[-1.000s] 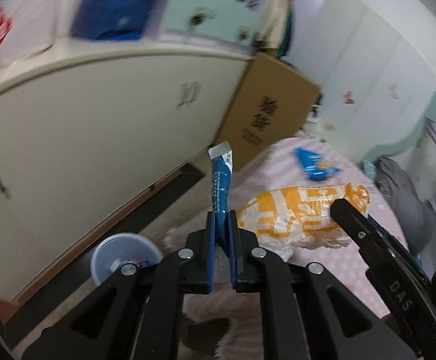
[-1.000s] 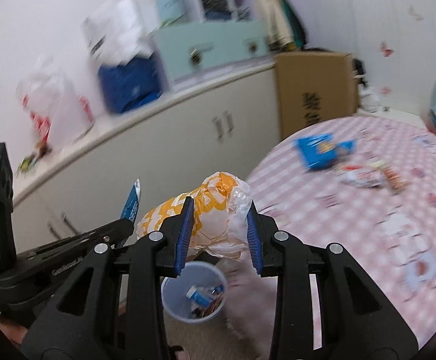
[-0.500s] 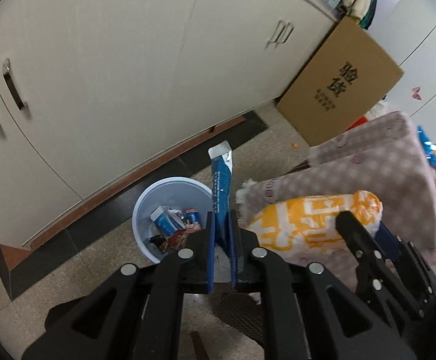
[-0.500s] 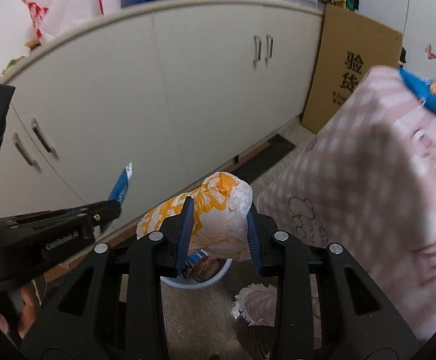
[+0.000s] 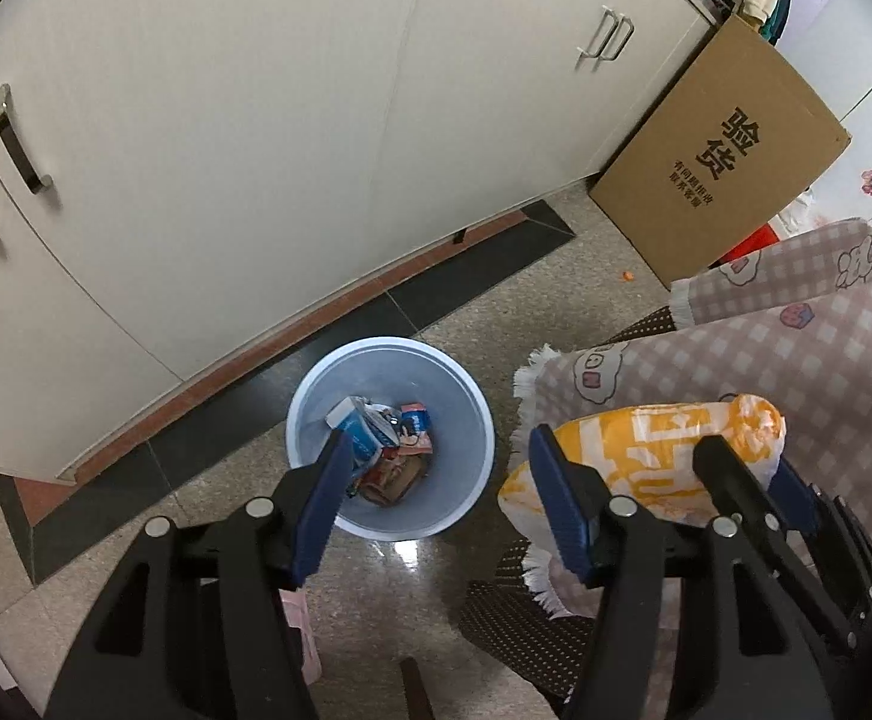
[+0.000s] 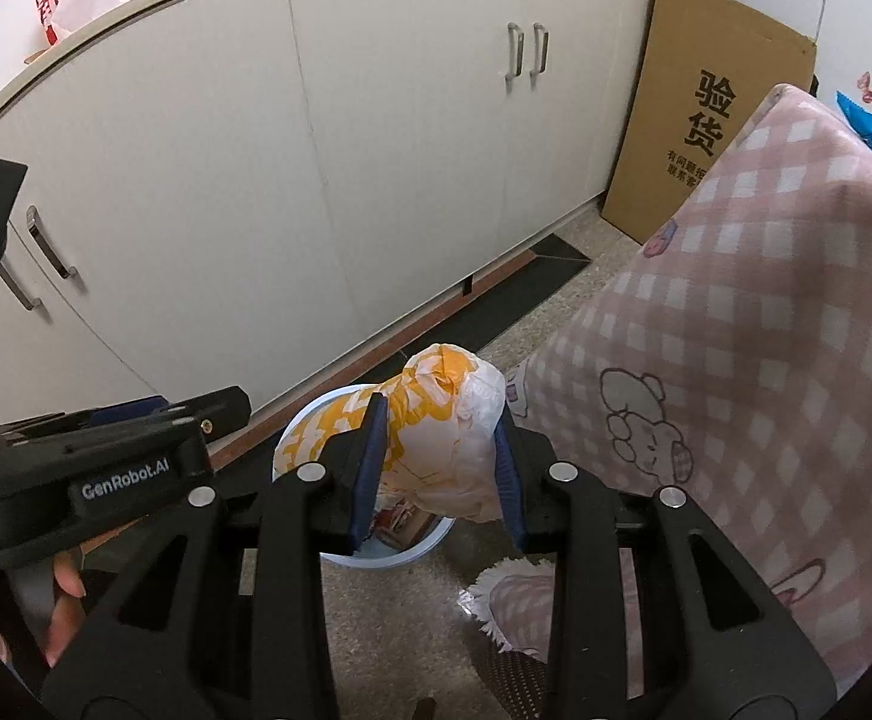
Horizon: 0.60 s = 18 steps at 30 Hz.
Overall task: Collect trash
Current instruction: 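Carry the stick wrapper and orange-print bag to the wastebasket and release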
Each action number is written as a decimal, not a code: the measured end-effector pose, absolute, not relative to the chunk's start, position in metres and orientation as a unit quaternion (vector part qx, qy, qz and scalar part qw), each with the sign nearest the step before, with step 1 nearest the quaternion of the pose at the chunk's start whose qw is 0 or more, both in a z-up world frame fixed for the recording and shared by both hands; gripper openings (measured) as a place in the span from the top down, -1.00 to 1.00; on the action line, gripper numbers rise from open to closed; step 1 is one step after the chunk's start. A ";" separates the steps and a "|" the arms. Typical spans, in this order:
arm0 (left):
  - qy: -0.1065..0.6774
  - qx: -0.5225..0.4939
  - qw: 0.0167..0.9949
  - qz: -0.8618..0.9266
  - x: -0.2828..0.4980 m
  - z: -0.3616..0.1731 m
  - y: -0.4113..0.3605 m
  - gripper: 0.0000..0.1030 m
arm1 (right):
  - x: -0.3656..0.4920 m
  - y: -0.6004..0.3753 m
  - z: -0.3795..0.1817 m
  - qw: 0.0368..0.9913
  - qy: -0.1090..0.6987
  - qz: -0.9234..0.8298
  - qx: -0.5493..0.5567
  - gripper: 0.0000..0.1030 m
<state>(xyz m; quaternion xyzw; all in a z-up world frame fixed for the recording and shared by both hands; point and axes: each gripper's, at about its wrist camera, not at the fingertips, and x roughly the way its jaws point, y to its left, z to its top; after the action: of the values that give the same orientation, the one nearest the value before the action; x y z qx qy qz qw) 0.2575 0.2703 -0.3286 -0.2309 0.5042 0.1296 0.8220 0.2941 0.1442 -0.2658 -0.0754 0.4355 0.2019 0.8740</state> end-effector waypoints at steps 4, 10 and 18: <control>0.499 -0.230 0.823 0.141 0.254 -0.325 0.272 -0.21 | 0.299 0.148 -0.266 0.873 0.436 0.206 -0.073 0.35; 0.489 -0.234 0.823 0.167 0.248 -0.323 0.283 -0.22 | 0.304 0.158 -0.268 0.872 0.436 0.211 -0.070 0.34; 0.466 -0.233 0.822 0.230 0.234 -0.313 0.301 -0.23 | 0.308 0.177 -0.261 0.878 0.418 0.226 -0.047 0.02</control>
<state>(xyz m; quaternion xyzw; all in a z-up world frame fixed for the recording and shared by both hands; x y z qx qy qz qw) 0.2338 0.3012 -0.3133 -0.2333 0.4659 0.2300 0.8219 0.3078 0.1770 -0.2613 -0.0473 0.4184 0.2258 0.8785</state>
